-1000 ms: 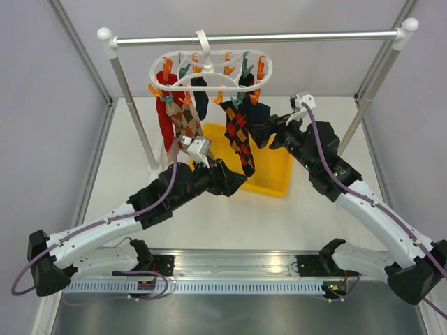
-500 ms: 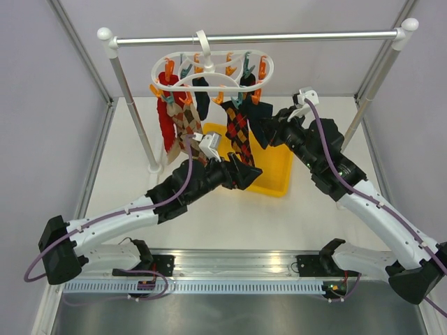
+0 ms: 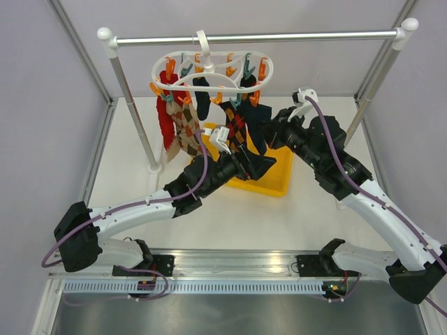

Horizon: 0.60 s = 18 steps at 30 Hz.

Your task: Remove the socks clipped to the hanger

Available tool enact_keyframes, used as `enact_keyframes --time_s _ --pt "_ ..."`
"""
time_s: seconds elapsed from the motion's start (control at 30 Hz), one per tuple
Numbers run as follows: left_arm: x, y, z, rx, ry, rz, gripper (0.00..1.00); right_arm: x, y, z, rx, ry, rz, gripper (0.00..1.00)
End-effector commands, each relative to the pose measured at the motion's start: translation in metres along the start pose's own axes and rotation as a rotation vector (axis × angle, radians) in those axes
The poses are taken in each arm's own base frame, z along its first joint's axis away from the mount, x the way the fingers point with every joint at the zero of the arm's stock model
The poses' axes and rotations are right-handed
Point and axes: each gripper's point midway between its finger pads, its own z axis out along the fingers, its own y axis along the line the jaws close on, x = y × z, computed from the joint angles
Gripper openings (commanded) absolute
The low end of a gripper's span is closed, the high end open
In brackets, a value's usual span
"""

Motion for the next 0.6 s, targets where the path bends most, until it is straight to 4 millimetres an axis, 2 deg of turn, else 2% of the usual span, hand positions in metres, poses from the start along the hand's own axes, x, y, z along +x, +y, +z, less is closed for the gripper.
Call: enact_keyframes --time_s 0.0,0.27,0.57 --pt "-0.035 -0.028 0.008 0.059 -0.124 -0.007 0.95 -0.018 0.016 -0.008 -0.047 -0.021 0.029 0.11" --pt "-0.041 -0.011 0.016 -0.001 -0.179 0.093 0.94 -0.019 0.023 -0.010 -0.075 -0.011 0.059 0.10" --pt "-0.044 -0.003 0.023 -0.020 -0.219 0.155 0.84 -0.019 0.026 -0.010 -0.089 0.000 0.074 0.10"
